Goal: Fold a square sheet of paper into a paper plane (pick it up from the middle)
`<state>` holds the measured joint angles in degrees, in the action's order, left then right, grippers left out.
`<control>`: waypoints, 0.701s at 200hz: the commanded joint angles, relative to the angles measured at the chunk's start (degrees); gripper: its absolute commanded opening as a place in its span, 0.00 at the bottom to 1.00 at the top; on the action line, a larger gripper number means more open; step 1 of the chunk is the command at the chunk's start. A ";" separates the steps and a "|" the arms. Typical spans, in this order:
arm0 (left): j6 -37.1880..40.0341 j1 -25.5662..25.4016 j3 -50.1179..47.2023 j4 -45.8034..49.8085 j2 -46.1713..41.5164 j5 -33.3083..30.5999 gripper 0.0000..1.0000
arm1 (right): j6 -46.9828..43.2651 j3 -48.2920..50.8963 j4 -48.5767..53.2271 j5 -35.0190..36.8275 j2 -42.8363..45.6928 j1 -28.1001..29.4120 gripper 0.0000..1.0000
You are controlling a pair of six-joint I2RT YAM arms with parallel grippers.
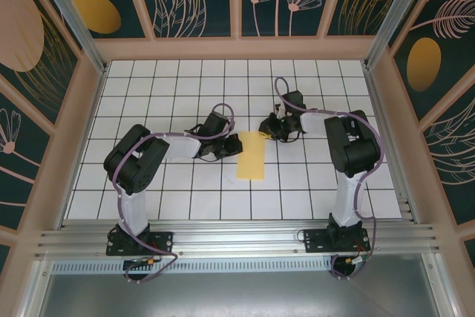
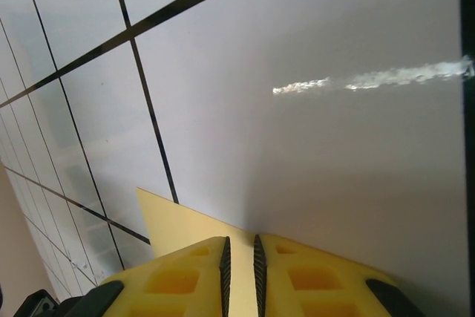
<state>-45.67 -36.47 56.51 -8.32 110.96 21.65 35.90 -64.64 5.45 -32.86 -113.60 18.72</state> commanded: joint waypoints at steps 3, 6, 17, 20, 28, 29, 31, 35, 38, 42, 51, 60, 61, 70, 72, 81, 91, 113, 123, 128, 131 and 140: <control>1.15 -0.55 -1.61 7.64 1.91 -2.49 0.00 | -0.85 -0.55 -1.45 -2.03 3.36 -0.36 0.21; 1.15 -0.52 -1.58 7.81 1.82 -2.57 0.00 | -0.79 -0.57 -1.91 -2.36 3.50 -0.43 0.21; 1.20 -0.50 -1.61 7.92 1.47 -2.92 0.00 | -0.63 -0.94 -2.26 -2.48 3.46 -0.37 0.21; 1.20 -0.46 -1.59 7.88 1.39 -2.99 0.00 | -0.73 -1.05 -2.21 -2.36 3.31 -0.38 0.21; 1.02 -0.45 -1.54 7.90 1.48 -3.09 0.00 | -0.95 -1.28 -1.77 -1.85 2.68 -0.42 0.21; 0.98 -0.45 -1.47 7.89 1.47 -3.05 0.00 | -0.94 -1.28 -1.72 -1.81 2.60 -0.43 0.21; 0.97 -0.45 -1.53 7.88 1.59 -3.03 0.00 | -0.92 -1.28 -1.62 -1.71 2.42 -0.42 0.21; 0.86 -0.49 -1.37 7.88 1.69 -3.02 0.00 | -1.00 -1.23 -1.67 -1.60 2.06 -0.37 0.21; 0.78 -0.48 -1.31 7.81 1.78 -3.02 0.00 | -1.01 -1.08 -1.70 -1.56 1.75 -0.43 0.21; 0.65 -0.45 -1.23 7.79 1.88 -2.93 0.00 | -1.05 -0.95 -1.87 -1.63 1.41 -0.44 0.21; 0.35 -0.46 -1.37 7.42 1.94 -2.84 0.00 | -1.18 -0.48 -2.01 -1.60 0.54 -0.36 0.21; -0.12 -0.53 -1.58 6.94 1.76 -2.77 0.00 | -1.18 -0.23 -1.44 -1.14 -0.23 -0.42 0.21; -0.12 -0.53 -1.58 6.88 1.74 -2.76 0.00 | -1.23 -0.23 -1.42 -1.06 -0.31 -0.39 0.21; -0.21 -0.52 -1.62 6.74 1.86 -2.59 0.00 | -1.36 0.18 -1.27 -0.64 -0.87 -0.44 0.21; -0.21 -0.51 -1.59 6.73 1.95 -2.58 0.00 | -1.38 0.38 -1.35 -0.50 -0.95 -0.42 0.21; -0.15 -0.46 -1.58 6.89 1.98 -2.55 0.00 | -1.40 1.06 -1.59 0.24 -1.23 -0.49 0.21; 0.12 -0.52 -1.49 7.08 1.98 -2.47 0.00 | -1.78 1.21 -1.55 0.94 -1.83 -0.66 0.21; 0.12 -0.46 -1.65 7.09 1.63 -2.58 0.00 | -1.83 0.29 -0.68 0.93 -2.55 -1.36 0.21; 0.09 -0.51 -1.51 7.00 1.68 -2.49 0.00 | -1.97 -0.50 0.23 1.24 -2.38 -1.45 0.21; 0.14 -0.51 -1.49 7.00 1.72 -2.41 0.00 | -2.06 -0.92 0.33 0.86 -2.17 -1.56 0.21; 0.11 -0.45 -1.49 7.00 1.72 -2.33 0.00 | -2.11 -1.05 0.30 0.60 -1.99 -1.57 0.21; 0.28 -0.49 -1.40 6.95 1.72 -2.24 0.00 | -1.91 -1.43 0.28 -0.15 -1.18 -1.81 0.22</control>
<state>-45.71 -36.47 56.53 -8.29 110.93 21.65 35.27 -64.47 4.40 -33.74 -114.08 18.13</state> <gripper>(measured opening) 0.067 0.212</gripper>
